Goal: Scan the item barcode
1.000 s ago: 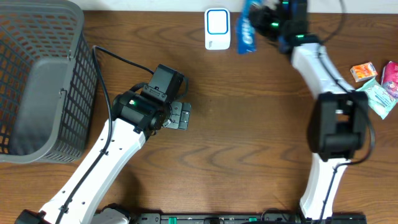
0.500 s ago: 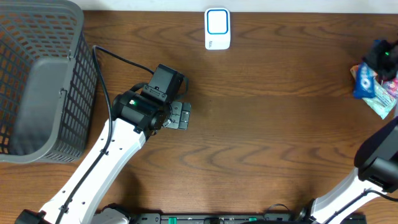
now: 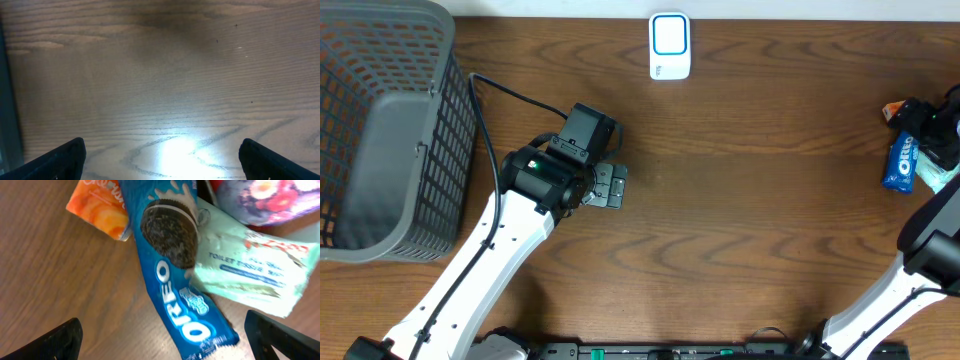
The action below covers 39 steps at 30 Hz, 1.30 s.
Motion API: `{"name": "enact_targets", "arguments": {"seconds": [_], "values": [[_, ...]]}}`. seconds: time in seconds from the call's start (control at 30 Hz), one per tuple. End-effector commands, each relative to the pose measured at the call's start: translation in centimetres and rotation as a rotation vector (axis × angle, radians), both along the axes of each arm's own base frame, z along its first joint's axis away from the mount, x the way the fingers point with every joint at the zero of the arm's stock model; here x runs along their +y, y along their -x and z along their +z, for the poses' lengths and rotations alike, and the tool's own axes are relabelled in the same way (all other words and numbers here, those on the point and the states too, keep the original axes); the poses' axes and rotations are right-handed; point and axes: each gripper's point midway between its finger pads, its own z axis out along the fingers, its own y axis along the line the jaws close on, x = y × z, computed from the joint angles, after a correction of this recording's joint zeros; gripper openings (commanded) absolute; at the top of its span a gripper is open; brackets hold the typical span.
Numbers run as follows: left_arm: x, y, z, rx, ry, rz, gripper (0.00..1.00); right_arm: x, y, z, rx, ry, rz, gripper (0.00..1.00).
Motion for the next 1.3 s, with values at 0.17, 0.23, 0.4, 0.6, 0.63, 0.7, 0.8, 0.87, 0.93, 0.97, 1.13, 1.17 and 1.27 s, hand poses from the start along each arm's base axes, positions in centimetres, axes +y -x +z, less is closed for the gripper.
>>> {"name": "enact_targets", "arguments": {"seconds": [0.17, 0.23, 0.4, 0.6, 0.63, 0.7, 0.8, 0.87, 0.93, 0.97, 1.13, 1.17, 1.27], "values": [[0.2, 0.0, -0.1, 0.002, -0.007, 0.002, 0.98, 1.8, 4.1, 17.2, -0.247, 0.173, -0.047, 0.99], [0.2, 0.0, -0.1, 0.002, -0.008, 0.003, 0.98, 4.1, 6.6, 20.4, -0.305, 0.126, -0.102, 0.99], [0.2, 0.0, -0.1, 0.003, -0.008, 0.003, 0.98, 10.5, 11.3, 24.8, -0.385, 0.034, -0.034, 0.99], [0.2, 0.0, -0.1, 0.002, -0.008, 0.003, 0.98, 17.1, 16.4, 24.7, -0.417, 0.033, 0.106, 0.99], [0.2, 0.0, -0.1, 0.002, -0.008, 0.003, 0.98, 18.5, 17.5, 24.1, -0.427, 0.018, 0.142, 0.99], [0.2, 0.0, -0.1, 0.002, -0.008, 0.003, 0.98, 20.8, 19.0, 23.0, -0.442, -0.034, 0.199, 0.99], [0.2, 0.0, -0.1, 0.002, -0.008, 0.003, 0.98, 23.7, 21.8, 20.5, -0.434, -0.118, 0.262, 0.99], [0.2, 0.0, -0.1, 0.002, -0.008, 0.003, 0.98, 24.7, 23.4, 19.1, -0.403, -0.159, 0.27, 0.99], [0.2, 0.0, -0.1, 0.002, -0.008, 0.003, 0.98, 25.4, 25.3, 17.4, -0.343, -0.193, 0.263, 0.99], [0.2, 0.0, -0.1, 0.003, -0.008, 0.003, 0.98, 25.6, 26.1, 16.7, -0.312, -0.203, 0.257, 0.99], [0.2, 0.0, -0.1, 0.002, -0.008, 0.003, 0.98, 26.4, 29.2, 14.7, -0.172, -0.261, 0.233, 0.99], [0.2, 0.0, -0.1, 0.002, -0.008, 0.003, 0.98, 26.5, 29.3, 14.7, -0.166, -0.264, 0.232, 0.99], [0.2, 0.0, -0.1, 0.002, -0.008, 0.003, 0.98, 26.5, 29.4, 14.6, -0.161, -0.262, 0.23, 0.99]]}}
